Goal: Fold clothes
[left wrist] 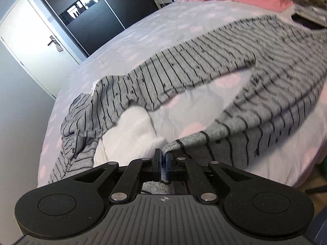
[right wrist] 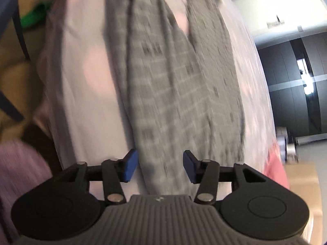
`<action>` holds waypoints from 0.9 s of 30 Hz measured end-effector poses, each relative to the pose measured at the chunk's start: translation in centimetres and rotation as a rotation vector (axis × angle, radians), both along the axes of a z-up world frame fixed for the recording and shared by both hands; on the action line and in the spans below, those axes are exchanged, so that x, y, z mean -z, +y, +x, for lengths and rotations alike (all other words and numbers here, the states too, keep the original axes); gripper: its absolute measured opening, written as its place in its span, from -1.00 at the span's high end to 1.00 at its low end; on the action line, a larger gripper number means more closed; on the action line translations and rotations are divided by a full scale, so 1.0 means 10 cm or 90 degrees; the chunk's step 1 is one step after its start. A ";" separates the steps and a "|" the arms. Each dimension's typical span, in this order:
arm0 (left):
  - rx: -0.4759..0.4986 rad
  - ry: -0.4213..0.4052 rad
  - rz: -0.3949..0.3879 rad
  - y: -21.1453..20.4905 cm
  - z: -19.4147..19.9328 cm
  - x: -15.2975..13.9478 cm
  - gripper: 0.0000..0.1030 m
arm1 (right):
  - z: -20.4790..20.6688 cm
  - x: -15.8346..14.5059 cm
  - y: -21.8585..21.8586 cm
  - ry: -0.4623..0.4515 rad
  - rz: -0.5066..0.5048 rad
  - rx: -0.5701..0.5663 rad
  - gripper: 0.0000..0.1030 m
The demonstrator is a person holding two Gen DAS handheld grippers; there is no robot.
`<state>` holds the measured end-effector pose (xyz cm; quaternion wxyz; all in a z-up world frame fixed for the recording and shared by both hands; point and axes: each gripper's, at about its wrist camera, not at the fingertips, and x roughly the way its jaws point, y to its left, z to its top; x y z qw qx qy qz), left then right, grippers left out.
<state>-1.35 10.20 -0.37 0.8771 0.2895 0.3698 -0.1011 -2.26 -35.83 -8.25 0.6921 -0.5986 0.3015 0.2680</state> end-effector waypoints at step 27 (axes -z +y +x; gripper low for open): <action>-0.116 -0.134 -0.041 0.34 0.67 -1.05 0.97 | 0.77 -0.89 -0.38 -0.182 0.249 0.227 0.96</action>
